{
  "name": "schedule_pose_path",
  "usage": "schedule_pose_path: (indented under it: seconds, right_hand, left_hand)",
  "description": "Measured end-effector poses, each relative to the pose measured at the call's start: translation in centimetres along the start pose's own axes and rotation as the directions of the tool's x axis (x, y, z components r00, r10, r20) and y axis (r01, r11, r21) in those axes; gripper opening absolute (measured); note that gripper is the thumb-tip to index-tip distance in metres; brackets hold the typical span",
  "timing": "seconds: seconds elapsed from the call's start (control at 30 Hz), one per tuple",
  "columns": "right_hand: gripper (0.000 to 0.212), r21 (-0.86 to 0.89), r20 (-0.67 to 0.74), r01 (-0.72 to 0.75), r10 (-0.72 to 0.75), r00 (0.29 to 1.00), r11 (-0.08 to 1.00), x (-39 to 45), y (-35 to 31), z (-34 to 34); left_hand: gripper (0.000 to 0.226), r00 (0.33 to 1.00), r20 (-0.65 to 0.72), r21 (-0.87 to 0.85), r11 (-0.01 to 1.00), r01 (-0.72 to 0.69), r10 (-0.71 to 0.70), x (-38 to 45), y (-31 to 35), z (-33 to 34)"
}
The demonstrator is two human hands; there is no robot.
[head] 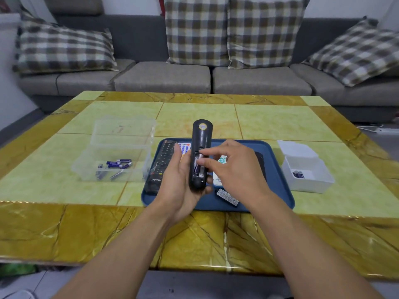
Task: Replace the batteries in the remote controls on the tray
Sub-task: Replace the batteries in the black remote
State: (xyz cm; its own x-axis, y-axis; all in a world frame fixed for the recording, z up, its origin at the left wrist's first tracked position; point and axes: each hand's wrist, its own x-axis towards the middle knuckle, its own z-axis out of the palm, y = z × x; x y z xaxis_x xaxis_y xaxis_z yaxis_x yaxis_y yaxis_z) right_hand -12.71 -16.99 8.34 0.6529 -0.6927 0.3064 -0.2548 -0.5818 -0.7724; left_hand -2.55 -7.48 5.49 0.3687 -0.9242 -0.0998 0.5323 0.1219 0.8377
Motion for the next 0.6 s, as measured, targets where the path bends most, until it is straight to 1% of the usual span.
schedule_pose_path:
  seconds: [0.1, 0.17, 0.23, 0.37, 0.43, 0.5, 0.6]
  right_hand:
    - [0.021, -0.173, 0.043, 0.049, -0.042, 0.998, 0.984, 0.0, -0.1, 0.2]
    - [0.024, -0.323, 0.082, 0.080, -0.056, 0.995, 0.943, -0.3, -0.2, 0.6]
    - [0.028, -0.438, 0.122, 0.111, -0.064, 0.990, 0.892, -0.7, -0.4, 1.0]
    - [0.035, -0.523, 0.211, 0.176, -0.074, 0.975, 0.834, -1.7, -1.6, 1.6]
    - [0.037, -0.568, 0.246, 0.213, -0.083, 0.966, 0.795, -2.3, -2.3, 2.2]
    - [0.041, -0.604, 0.247, 0.219, -0.081, 0.966, 0.766, -2.5, -2.6, 2.6]
    - [0.045, -0.629, 0.245, 0.202, -0.056, 0.968, 0.751, -2.5, -2.6, 2.9]
  left_hand:
    - [0.075, 0.999, -0.032, 0.007, 1.000, -0.005, 0.005, 0.1, -0.2, -0.2]
    - [0.074, 0.998, -0.062, 0.020, 1.000, -0.007, 0.008, 0.1, -0.5, -0.4]
    - [0.071, 0.996, -0.084, 0.025, 1.000, -0.008, 0.010, -0.1, -0.7, -0.4]
    - [0.070, 0.995, -0.099, 0.002, 1.000, -0.012, 0.012, -0.4, -0.4, 0.0]
    - [0.070, 0.991, -0.129, 0.003, 1.000, -0.029, 0.029, -0.5, -0.2, 0.0]
    - [0.069, 0.985, -0.167, 0.003, 0.999, -0.044, 0.044, -0.5, -0.2, -0.1]
    - [0.070, 0.975, -0.218, 0.006, 0.999, -0.053, 0.053, -0.5, -0.3, 0.0]
